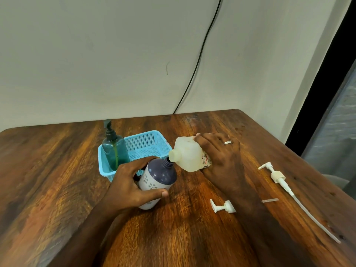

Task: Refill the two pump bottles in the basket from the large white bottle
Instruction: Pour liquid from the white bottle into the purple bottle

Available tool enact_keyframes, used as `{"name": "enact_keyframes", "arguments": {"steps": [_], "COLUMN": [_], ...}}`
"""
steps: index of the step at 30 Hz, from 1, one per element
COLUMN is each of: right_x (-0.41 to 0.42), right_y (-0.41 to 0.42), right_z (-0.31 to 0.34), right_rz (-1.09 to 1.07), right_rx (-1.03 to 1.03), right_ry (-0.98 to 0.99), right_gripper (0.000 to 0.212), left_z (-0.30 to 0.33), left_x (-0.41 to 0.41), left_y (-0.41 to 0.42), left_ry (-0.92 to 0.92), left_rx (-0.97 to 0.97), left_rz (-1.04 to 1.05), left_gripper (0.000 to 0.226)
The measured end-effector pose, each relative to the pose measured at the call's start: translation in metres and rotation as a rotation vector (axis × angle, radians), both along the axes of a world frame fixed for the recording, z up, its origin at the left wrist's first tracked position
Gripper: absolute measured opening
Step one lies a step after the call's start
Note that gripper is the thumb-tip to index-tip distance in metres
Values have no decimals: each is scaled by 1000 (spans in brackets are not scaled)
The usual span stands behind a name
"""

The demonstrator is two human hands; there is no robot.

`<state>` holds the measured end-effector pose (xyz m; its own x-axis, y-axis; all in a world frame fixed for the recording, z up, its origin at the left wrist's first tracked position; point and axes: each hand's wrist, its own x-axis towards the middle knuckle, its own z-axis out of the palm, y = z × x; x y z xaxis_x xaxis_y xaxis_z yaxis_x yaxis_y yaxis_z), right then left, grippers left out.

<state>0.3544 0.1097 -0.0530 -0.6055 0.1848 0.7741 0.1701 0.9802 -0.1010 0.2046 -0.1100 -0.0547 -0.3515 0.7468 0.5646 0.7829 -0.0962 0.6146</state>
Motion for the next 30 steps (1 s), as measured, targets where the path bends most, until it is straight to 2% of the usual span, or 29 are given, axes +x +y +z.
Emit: {"name": "enact_keyframes", "arguments": {"steps": [15, 30], "right_x": [-1, -1], "right_y": [1, 1], "right_z": [0, 0], "right_rz": [-4, -5], "right_rx": [-4, 0], "right_ry": [-12, 2], "right_gripper": [79, 80], "left_z": [3, -2], "left_x": [1, -3], "left_y": [0, 1], "left_ry": [3, -10], "left_rx": [9, -6], "left_rz": [-21, 6], "left_gripper": [67, 73]}}
